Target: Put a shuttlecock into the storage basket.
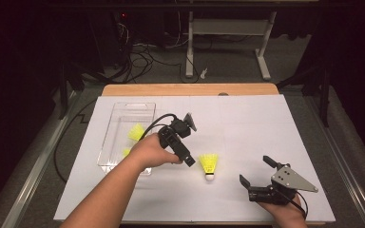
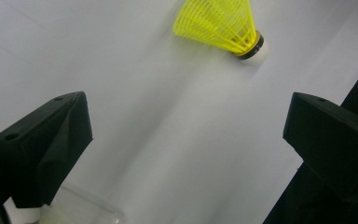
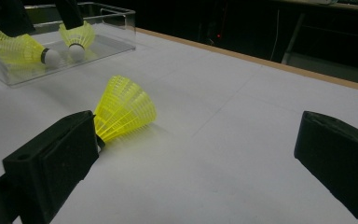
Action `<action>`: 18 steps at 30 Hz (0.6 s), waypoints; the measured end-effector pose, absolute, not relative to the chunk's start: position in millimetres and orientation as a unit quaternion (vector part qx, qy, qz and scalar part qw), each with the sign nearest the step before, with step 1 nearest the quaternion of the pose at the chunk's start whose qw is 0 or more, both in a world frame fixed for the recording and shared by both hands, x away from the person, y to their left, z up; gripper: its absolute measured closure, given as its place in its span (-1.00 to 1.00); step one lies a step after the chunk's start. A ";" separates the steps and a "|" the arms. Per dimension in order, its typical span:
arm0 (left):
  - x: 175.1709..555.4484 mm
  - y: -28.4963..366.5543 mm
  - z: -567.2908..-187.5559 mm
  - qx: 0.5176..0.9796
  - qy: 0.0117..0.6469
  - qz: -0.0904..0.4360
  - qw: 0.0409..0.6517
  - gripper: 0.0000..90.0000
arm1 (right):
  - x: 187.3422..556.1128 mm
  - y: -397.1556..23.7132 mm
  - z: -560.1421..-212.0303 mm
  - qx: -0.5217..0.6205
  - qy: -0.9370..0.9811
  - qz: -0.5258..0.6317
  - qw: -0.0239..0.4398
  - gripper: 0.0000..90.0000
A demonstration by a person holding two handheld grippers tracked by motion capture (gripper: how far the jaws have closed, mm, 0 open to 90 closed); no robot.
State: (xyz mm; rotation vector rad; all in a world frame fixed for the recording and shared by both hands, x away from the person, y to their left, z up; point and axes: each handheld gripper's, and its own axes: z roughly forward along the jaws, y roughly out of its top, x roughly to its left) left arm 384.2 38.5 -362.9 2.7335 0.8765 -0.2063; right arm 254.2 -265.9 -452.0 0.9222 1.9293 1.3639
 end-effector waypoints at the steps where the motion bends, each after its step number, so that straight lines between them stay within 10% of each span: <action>1: 384.7 35.9 -363.9 0.942 0.301 -0.071 0.132 -0.95 | 254.2 -266.1 -451.9 0.347 0.726 0.514 0.298 -0.99; 18: 394.7 -2.1 -376.0 0.949 0.277 -0.077 0.130 -0.88 | 253.9 -268.2 -451.4 0.347 0.725 0.515 0.297 -0.99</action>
